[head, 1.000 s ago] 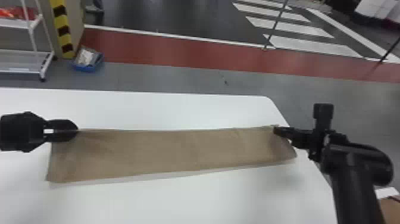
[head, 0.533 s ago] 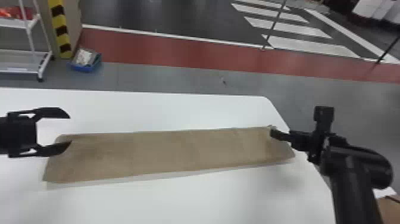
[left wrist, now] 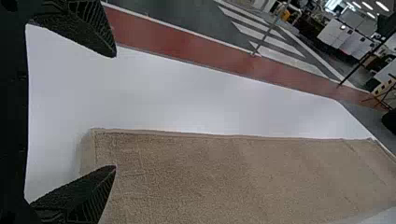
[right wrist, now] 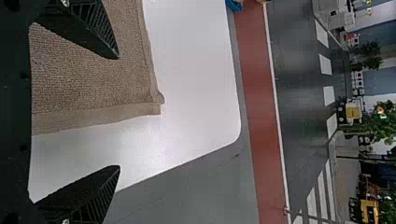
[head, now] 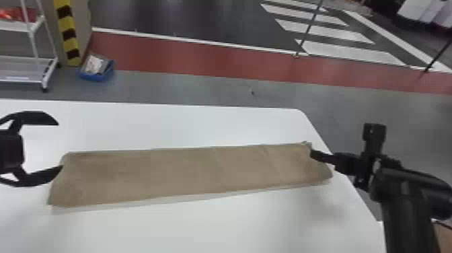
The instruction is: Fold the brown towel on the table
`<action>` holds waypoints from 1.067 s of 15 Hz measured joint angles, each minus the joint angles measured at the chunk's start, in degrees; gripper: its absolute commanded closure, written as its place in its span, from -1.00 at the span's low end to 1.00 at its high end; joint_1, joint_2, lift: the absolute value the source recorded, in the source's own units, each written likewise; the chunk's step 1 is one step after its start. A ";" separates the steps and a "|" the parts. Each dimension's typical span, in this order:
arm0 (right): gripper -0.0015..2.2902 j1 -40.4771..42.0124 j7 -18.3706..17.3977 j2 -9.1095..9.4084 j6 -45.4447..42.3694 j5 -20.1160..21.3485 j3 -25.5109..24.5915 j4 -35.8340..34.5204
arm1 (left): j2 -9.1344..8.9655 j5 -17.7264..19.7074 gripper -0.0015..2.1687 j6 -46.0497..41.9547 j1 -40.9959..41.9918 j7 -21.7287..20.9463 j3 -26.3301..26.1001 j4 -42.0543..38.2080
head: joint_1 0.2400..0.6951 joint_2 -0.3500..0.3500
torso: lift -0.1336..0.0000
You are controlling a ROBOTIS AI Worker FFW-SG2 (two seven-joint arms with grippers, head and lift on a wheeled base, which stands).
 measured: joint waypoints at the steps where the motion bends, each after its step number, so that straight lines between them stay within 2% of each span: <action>1: -0.97 0.40 0.10 0.00 0.73 -0.36 -0.03 -0.80 | -0.03 0.53 -0.98 0.42 0.51 -0.62 0.53 -0.65 | 1.00 -0.87 | -0.85; 16: -0.97 3.23 0.68 0.04 9.33 -3.05 -0.21 -7.69 | -0.30 3.51 -0.98 5.76 7.35 -2.57 4.60 -9.58 | 1.00 -0.79 | -0.85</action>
